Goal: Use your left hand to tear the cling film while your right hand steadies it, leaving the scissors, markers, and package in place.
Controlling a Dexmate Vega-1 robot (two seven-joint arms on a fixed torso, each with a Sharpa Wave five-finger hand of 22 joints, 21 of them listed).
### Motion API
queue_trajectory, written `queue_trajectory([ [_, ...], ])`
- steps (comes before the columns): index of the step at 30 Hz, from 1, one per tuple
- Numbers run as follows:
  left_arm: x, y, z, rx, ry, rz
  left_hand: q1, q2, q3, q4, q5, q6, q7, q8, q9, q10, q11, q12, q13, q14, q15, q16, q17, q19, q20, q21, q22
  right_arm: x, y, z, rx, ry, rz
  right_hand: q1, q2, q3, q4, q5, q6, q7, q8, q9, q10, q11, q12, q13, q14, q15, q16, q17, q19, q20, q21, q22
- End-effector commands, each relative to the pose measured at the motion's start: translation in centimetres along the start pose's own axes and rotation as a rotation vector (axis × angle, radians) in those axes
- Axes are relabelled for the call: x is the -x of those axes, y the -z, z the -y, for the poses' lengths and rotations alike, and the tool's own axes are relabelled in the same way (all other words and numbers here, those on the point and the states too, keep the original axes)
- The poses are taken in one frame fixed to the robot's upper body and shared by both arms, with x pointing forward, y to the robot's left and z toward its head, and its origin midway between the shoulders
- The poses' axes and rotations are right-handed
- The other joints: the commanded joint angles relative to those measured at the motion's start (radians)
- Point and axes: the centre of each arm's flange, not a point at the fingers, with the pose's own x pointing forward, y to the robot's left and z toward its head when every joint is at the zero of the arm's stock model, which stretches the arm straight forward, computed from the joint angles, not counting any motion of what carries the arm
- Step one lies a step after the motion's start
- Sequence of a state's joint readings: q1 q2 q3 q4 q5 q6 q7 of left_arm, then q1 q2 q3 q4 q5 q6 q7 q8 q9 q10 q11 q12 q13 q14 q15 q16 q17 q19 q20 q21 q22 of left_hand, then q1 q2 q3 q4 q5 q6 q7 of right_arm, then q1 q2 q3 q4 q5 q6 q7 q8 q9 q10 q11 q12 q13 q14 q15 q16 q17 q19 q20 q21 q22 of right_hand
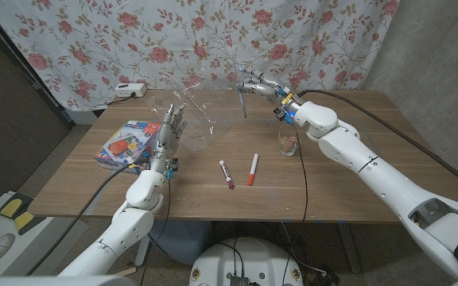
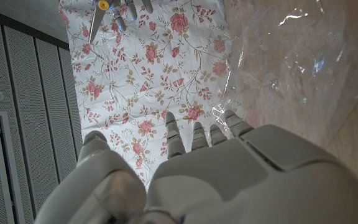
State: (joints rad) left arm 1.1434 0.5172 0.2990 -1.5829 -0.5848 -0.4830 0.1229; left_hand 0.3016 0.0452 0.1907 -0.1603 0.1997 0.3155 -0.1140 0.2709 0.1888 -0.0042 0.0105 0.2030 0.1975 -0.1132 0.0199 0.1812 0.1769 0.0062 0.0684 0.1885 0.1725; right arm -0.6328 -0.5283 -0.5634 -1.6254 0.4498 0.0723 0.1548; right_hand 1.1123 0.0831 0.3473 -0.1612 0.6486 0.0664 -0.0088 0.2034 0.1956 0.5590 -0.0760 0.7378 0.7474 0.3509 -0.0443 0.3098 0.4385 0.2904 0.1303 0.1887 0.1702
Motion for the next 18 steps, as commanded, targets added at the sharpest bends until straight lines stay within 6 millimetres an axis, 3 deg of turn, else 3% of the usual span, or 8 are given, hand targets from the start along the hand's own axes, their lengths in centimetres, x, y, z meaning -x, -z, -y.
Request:
queue_trajectory([
  [1, -0.3, -0.8, 0.6, -0.059, 0.019, 0.026, 0.036, 0.004, 0.018, -0.008, -0.005, 0.044, 0.009, 0.013, 0.003, -0.023, 0.0, -0.003, 0.004, -0.022, 0.003, -0.005, 0.001, -0.013, 0.004, -0.002, 0.001, -0.3, 0.0, -0.2, -0.04, -0.003, -0.001, 0.01, 0.005, -0.004, 0.002, 0.006, 0.009, -0.003, 0.001, 0.003, 0.108, -0.11, 0.006, 0.004, 0.007, -0.133, -0.002, 0.004, -0.002, -0.005, 0.002, 0.001],
  [5, -0.7, -0.9, 0.9, -0.068, 0.024, 0.035, 0.07, -0.001, 0.028, -0.015, -0.008, 0.077, 0.018, 0.02, 0.002, -0.027, -0.002, 0.001, 0.004, -0.022, 0.0, -0.001, 0.001, -0.004, -0.025, 0.002, 0.0, -0.4, 0.2, -0.3, -0.053, -0.005, -0.002, 0.011, 0.004, -0.005, 0.001, 0.006, 0.014, -0.002, 0.002, 0.003, 0.109, -0.111, 0.006, 0.001, 0.008, -0.133, -0.003, 0.005, -0.002, -0.004, 0.002, 0.001],
  [13, -1.2, -0.8, 1.8, -0.068, 0.039, 0.045, 0.111, -0.011, 0.038, -0.02, -0.009, 0.12, 0.014, 0.03, 0.002, -0.031, -0.005, 0.004, 0.004, -0.023, 0.001, 0.0, 0.001, -0.003, -0.03, 0.001, 0.0, -0.3, 0.6, -0.6, -0.086, -0.018, -0.006, 0.013, 0.006, -0.008, 0.001, 0.006, 0.016, -0.002, 0.001, 0.003, 0.107, -0.111, 0.008, 0.001, 0.007, -0.134, -0.004, 0.008, -0.003, -0.003, 0.002, 0.001],
  [18, -1.6, -0.4, 2.7, -0.073, 0.058, 0.044, 0.214, 0.03, 0.091, -0.025, -0.004, 0.145, 0.01, 0.029, 0.002, -0.039, -0.006, 0.007, 0.004, -0.03, -0.001, 0.001, 0.001, -0.01, -0.025, -0.001, -0.001, -0.3, 0.7, -0.6, -0.103, -0.019, -0.008, 0.013, 0.006, -0.008, 0.002, 0.008, 0.017, -0.002, 0.0, 0.003, 0.11, -0.11, 0.009, -0.002, 0.009, -0.134, -0.006, 0.008, -0.004, -0.004, 0.002, 0.001],
])
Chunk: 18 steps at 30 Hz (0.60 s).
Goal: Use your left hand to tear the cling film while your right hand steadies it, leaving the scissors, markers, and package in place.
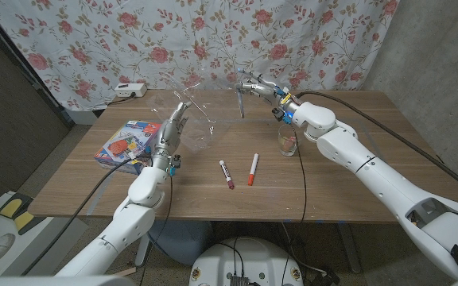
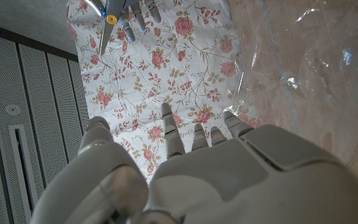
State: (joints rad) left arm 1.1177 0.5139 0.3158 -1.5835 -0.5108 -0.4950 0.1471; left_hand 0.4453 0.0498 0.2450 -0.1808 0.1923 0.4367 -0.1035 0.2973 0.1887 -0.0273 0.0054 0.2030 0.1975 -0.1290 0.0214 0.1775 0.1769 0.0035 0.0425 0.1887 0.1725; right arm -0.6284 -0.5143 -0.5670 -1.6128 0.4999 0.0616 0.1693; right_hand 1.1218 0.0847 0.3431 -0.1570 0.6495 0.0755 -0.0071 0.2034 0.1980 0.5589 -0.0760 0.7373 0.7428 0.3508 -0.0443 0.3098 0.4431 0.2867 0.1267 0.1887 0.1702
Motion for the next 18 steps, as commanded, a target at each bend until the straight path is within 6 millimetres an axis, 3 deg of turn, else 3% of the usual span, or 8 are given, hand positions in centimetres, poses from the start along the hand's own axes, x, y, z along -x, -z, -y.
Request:
queue_trajectory([
  [1, -0.8, 0.4, 1.7, -0.015, 0.035, 0.006, 0.098, 0.029, 0.049, -0.006, 0.004, 0.04, 0.0, 0.006, 0.003, -0.016, -0.005, 0.009, 0.004, -0.015, -0.004, 0.004, 0.001, -0.008, 0.001, -0.002, -0.001, 0.0, 0.4, -0.3, -0.043, -0.005, -0.005, 0.003, 0.004, -0.003, -0.002, 0.008, 0.008, -0.004, -0.001, 0.001, 0.109, -0.109, 0.009, 0.002, 0.01, -0.134, -0.007, 0.003, 0.0, -0.001, 0.002, 0.001],
  [6, -1.1, 0.5, 2.2, -0.026, 0.038, 0.009, 0.148, 0.021, 0.065, -0.008, -0.002, 0.083, 0.01, 0.017, 0.002, -0.017, -0.013, 0.011, 0.004, -0.022, -0.011, 0.003, 0.0, -0.012, 0.001, -0.003, -0.001, 0.1, 0.4, -0.2, -0.065, -0.003, 0.001, 0.004, 0.004, -0.004, -0.002, 0.009, 0.009, -0.004, -0.001, 0.001, 0.111, -0.11, 0.011, 0.002, 0.012, -0.135, -0.007, 0.004, 0.0, -0.001, 0.002, 0.001],
  [11, -1.2, 0.6, 2.5, -0.029, 0.041, 0.007, 0.2, -0.003, 0.074, -0.004, -0.01, 0.152, -0.001, 0.034, 0.001, -0.013, -0.029, 0.015, 0.004, -0.024, -0.024, 0.004, 0.0, -0.014, -0.007, -0.002, -0.001, 0.1, 0.4, -0.6, -0.081, -0.01, 0.013, 0.004, 0.006, -0.006, -0.001, 0.009, 0.014, -0.006, -0.001, 0.001, 0.11, -0.11, 0.012, 0.001, 0.014, -0.136, -0.006, 0.007, -0.001, 0.0, 0.002, 0.001],
  [18, -1.2, 0.7, 3.0, -0.036, 0.062, 0.0, 0.213, -0.023, 0.071, 0.0, -0.011, 0.136, 0.004, 0.02, 0.0, -0.02, -0.028, 0.014, 0.004, -0.031, -0.023, 0.003, 0.0, -0.018, -0.005, -0.003, -0.001, 0.1, 0.4, -0.9, -0.094, -0.013, 0.018, 0.003, 0.007, -0.006, 0.0, 0.011, 0.018, -0.007, -0.001, 0.001, 0.11, -0.11, 0.014, 0.0, 0.015, -0.137, -0.009, 0.008, -0.001, 0.0, 0.002, 0.001],
])
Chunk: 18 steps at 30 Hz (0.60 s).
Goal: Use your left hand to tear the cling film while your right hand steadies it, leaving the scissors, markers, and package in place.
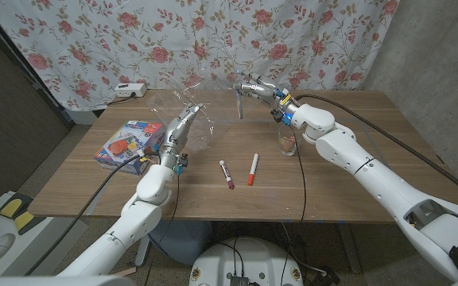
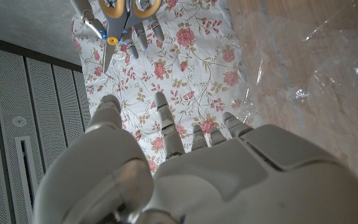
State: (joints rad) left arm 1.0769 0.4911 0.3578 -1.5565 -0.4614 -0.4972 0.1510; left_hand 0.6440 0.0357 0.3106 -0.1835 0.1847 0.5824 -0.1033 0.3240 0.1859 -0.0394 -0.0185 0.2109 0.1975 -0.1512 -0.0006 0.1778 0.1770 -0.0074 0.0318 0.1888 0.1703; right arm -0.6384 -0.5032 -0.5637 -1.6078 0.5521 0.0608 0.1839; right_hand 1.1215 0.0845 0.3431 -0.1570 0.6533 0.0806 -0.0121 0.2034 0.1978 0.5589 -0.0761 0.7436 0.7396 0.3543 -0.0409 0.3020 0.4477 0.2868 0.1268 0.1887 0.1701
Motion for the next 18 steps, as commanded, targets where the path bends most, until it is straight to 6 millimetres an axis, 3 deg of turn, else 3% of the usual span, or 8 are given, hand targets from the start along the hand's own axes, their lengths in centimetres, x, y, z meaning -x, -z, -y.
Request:
queue_trajectory([
  [1, -0.3, 0.22, 0.9, -0.016, 0.025, -0.008, 0.014, -0.012, 0.004, 0.004, -0.004, -0.012, 0.004, -0.008, 0.003, -0.009, -0.004, 0.006, 0.004, -0.01, 0.0, 0.002, 0.0, -0.008, 0.005, -0.003, 0.001, 0.02, 0.05, -0.5, -0.026, -0.009, 0.012, 0.003, 0.006, -0.006, 0.0, 0.008, 0.013, -0.002, -0.001, 0.001, 0.108, -0.113, 0.008, 0.005, 0.012, -0.141, -0.002, 0.003, -0.001, 0.0, 0.002, 0.001],
  [10, -0.3, 0.15, 1.37, -0.02, 0.053, -0.014, 0.008, -0.038, -0.01, 0.015, -0.004, -0.034, 0.006, -0.028, 0.003, -0.019, 0.005, 0.004, 0.004, -0.02, 0.009, 0.001, 0.0, -0.018, 0.017, -0.004, 0.002, -0.09, 0.17, -1.12, -0.026, -0.018, 0.017, 0.005, 0.005, -0.008, -0.001, 0.009, 0.016, -0.002, -0.001, 0.001, 0.111, -0.111, 0.01, 0.001, 0.014, -0.139, -0.003, 0.005, 0.0, 0.002, 0.003, 0.001],
  [18, -0.23, 0.14, 1.82, -0.018, 0.06, -0.006, 0.021, -0.038, -0.011, 0.023, 0.0, 0.046, 0.028, -0.016, 0.002, -0.007, -0.016, 0.011, 0.004, -0.016, 0.006, 0.006, 0.0, -0.013, 0.02, 0.0, 0.002, -0.11, 0.25, -1.47, -0.026, -0.025, 0.013, 0.006, 0.007, -0.009, -0.001, 0.01, 0.021, -0.005, -0.001, 0.001, 0.108, -0.109, 0.011, 0.001, 0.013, -0.141, -0.004, 0.008, -0.002, 0.002, 0.002, 0.001],
])
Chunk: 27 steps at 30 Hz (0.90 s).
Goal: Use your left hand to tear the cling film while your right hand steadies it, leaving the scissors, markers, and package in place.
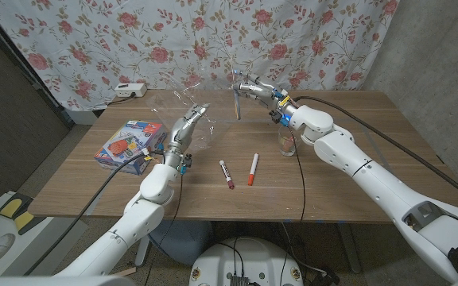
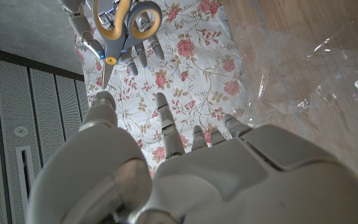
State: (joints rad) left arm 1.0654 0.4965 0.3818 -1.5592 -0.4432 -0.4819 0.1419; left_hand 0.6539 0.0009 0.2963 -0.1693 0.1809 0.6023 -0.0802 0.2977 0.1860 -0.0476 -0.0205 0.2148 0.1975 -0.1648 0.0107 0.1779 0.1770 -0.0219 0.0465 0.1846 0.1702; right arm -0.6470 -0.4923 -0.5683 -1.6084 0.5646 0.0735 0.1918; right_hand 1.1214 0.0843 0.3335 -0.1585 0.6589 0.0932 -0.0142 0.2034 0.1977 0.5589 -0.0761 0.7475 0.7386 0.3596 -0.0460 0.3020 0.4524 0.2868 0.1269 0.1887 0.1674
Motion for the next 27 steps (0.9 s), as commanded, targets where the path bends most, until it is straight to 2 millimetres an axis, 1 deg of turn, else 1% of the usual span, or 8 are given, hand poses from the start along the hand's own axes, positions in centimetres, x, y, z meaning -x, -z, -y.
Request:
queue_trajectory([
  [1, -0.06, -0.12, 0.72, -0.004, 0.022, 0.005, 0.012, -0.003, 0.003, 0.009, 0.004, 0.028, 0.005, 0.01, 0.002, 0.002, -0.014, 0.007, 0.004, -0.002, -0.005, 0.006, 0.0, 0.002, 0.005, 0.004, 0.002, -0.08, 0.15, -0.73, -0.001, -0.012, -0.002, 0.007, 0.006, 0.0, 0.0, 0.004, 0.009, -0.003, -0.001, 0.001, 0.108, -0.11, 0.007, 0.003, 0.008, -0.137, -0.004, 0.003, -0.002, 0.001, 0.002, 0.004],
  [3, -0.06, -0.11, 0.85, -0.001, 0.023, 0.003, 0.016, -0.001, 0.004, 0.009, 0.005, 0.041, 0.008, 0.012, 0.001, 0.002, -0.016, 0.007, 0.004, -0.002, -0.005, 0.006, 0.0, 0.002, 0.005, 0.004, 0.002, -0.11, 0.22, -0.81, -0.002, -0.014, -0.003, 0.008, 0.008, 0.0, 0.0, 0.004, 0.009, -0.005, -0.001, 0.001, 0.109, -0.11, 0.008, 0.002, 0.007, -0.136, -0.004, 0.004, -0.002, 0.001, 0.002, 0.004],
  [4, -0.06, -0.11, 0.92, -0.002, 0.023, 0.003, 0.019, 0.0, 0.005, 0.009, 0.005, 0.045, 0.007, 0.012, 0.001, 0.005, -0.022, 0.008, 0.004, -0.002, -0.006, 0.006, 0.0, 0.003, 0.005, 0.005, 0.002, -0.13, 0.22, -0.83, 0.0, -0.013, -0.003, 0.007, 0.007, 0.0, 0.0, 0.005, 0.009, -0.005, -0.002, 0.001, 0.109, -0.11, 0.008, 0.002, 0.008, -0.136, -0.005, 0.004, -0.002, 0.0, 0.002, 0.004],
  [7, -0.02, -0.1, 1.09, -0.006, 0.023, 0.002, 0.024, 0.003, 0.006, 0.009, 0.005, 0.049, 0.011, 0.01, 0.001, 0.007, -0.017, 0.009, 0.004, -0.002, -0.005, 0.006, 0.0, 0.003, 0.007, 0.005, 0.002, -0.14, 0.22, -0.92, 0.001, -0.015, -0.001, 0.007, 0.007, 0.0, 0.0, 0.006, 0.011, -0.005, -0.002, 0.002, 0.107, -0.111, 0.009, 0.004, 0.009, -0.136, -0.006, 0.003, -0.002, 0.001, 0.002, 0.004],
  [13, -0.05, -0.04, 1.39, -0.009, 0.034, -0.005, 0.033, 0.007, 0.009, 0.009, 0.005, 0.053, 0.019, 0.005, 0.001, 0.011, -0.019, 0.011, 0.004, -0.001, -0.004, 0.006, 0.0, 0.003, 0.008, 0.005, 0.002, -0.14, 0.32, -1.01, -0.004, -0.017, 0.0, 0.008, 0.007, -0.001, 0.0, 0.006, 0.011, -0.006, -0.003, 0.002, 0.108, -0.112, 0.01, 0.002, 0.01, -0.137, -0.007, 0.006, -0.002, 0.002, 0.002, 0.004],
  [18, -0.12, 0.02, 1.47, -0.023, 0.042, -0.005, 0.038, 0.009, 0.009, 0.011, 0.005, 0.059, 0.019, 0.001, 0.001, 0.014, -0.021, 0.012, 0.003, 0.0, -0.002, 0.006, 0.0, 0.003, 0.009, 0.005, 0.002, -0.1, 0.36, -1.11, -0.017, -0.016, 0.0, 0.008, 0.007, -0.002, 0.0, 0.007, 0.012, -0.005, -0.003, 0.002, 0.108, -0.109, 0.011, 0.002, 0.011, -0.138, -0.007, 0.007, -0.003, 0.001, 0.002, 0.004],
  [19, -0.14, 0.03, 1.49, -0.024, 0.044, -0.005, 0.039, 0.009, 0.009, 0.011, 0.005, 0.067, 0.015, 0.002, 0.001, 0.015, -0.022, 0.012, 0.003, 0.0, -0.004, 0.006, 0.0, 0.004, 0.007, 0.005, 0.002, -0.1, 0.38, -1.15, -0.023, -0.019, 0.001, 0.007, 0.009, -0.002, 0.001, 0.007, 0.012, -0.004, -0.003, 0.002, 0.108, -0.112, 0.012, 0.002, 0.01, -0.139, -0.008, 0.008, -0.003, -0.001, 0.002, 0.004],
  [27, -0.26, 0.2, 1.56, -0.02, 0.041, -0.01, 0.047, 0.013, 0.01, 0.012, 0.004, 0.072, 0.02, -0.004, 0.001, 0.014, -0.017, 0.012, 0.003, 0.003, 0.001, 0.007, 0.0, 0.004, 0.012, 0.005, 0.002, -0.09, 0.44, -1.26, -0.028, -0.015, 0.005, 0.007, 0.008, -0.003, 0.001, 0.009, 0.015, -0.005, -0.004, 0.002, 0.106, -0.113, 0.013, 0.001, 0.011, -0.138, -0.01, 0.009, -0.002, -0.001, 0.003, 0.004],
])
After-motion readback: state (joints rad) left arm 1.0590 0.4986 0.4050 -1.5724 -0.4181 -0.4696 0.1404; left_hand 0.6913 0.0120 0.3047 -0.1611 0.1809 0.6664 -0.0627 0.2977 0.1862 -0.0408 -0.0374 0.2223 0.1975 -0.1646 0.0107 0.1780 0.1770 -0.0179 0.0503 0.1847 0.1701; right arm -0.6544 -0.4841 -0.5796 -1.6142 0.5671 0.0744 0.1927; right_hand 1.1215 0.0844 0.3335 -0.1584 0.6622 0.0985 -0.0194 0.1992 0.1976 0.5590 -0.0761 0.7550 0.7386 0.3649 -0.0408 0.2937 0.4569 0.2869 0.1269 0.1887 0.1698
